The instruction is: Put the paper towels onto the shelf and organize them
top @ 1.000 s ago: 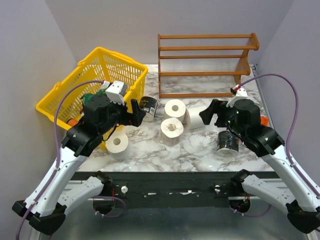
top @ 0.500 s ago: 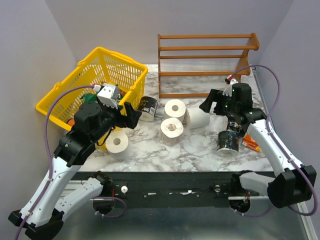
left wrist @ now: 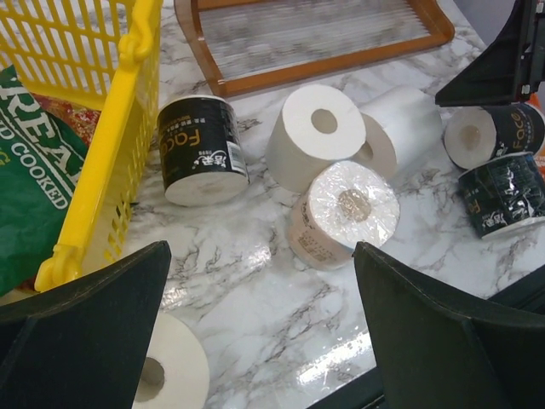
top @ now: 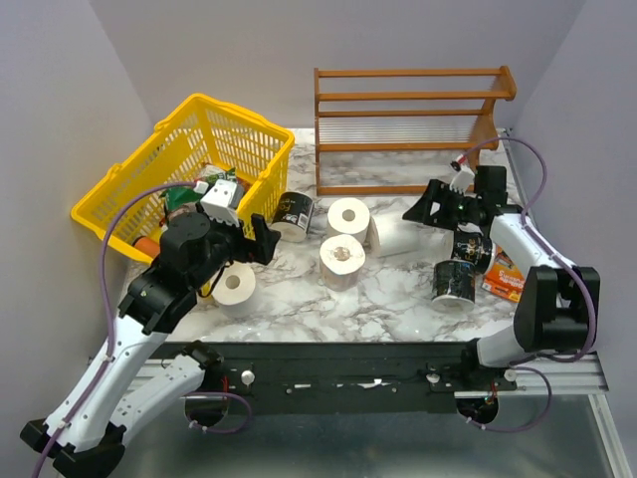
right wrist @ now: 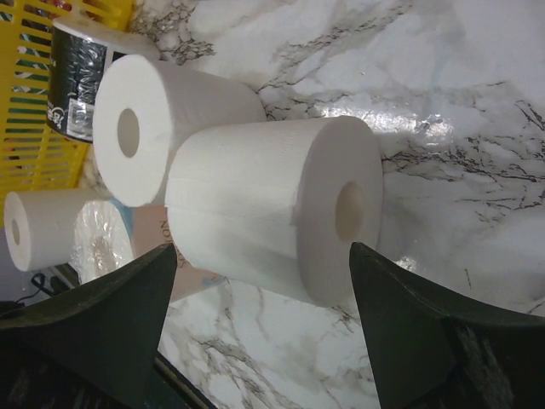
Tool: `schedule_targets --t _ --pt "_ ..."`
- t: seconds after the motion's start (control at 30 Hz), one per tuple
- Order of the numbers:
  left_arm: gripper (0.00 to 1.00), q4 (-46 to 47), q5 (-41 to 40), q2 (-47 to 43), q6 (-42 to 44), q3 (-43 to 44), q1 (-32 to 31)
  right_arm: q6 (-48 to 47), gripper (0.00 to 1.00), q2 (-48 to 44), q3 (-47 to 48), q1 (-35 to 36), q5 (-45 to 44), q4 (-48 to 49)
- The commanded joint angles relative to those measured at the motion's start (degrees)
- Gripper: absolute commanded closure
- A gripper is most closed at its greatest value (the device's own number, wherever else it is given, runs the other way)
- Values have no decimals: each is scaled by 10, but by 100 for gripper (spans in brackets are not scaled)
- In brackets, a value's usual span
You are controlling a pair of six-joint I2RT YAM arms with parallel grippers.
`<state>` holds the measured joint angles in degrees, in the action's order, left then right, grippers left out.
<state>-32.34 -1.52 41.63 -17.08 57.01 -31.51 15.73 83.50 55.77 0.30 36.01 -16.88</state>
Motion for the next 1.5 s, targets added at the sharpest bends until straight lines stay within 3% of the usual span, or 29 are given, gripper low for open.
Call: schedule_targets --t 0.0,0.13,0.57,0.7,0.87,0.97,1.0,1.2,1.4,1.47 --pt "1 43 -39 -34 20 -25 2 -37 9 42 7 -21 118 30" --pt "1 69 -45 -64 26 -43 2 -32 8 77 -4 -21 220 73" --pt "1 67 -45 -62 22 -39 2 10 7 138 -17 -21 230 131" --pt "1 66 -39 -67 20 -39 2 16 0 142 -20 -21 220 130" --pt "1 61 -38 -68 23 -35 2 47 0 148 -35 -21 232 179" --pt "1 64 -34 -64 22 -32 2 64 10 148 -52 -21 252 221" --pt "1 66 -34 -63 22 -31 2 69 18 146 -56 -21 266 232" --pt "1 74 -27 -56 14 -31 2 78 44 146 -58 -21 271 252" --pt "1 76 -45 -59 15 -43 2 69 54 68 -53 -22 207 210" --pt "1 76 -64 -55 19 -45 2 37 57 18 -37 -18 152 132"
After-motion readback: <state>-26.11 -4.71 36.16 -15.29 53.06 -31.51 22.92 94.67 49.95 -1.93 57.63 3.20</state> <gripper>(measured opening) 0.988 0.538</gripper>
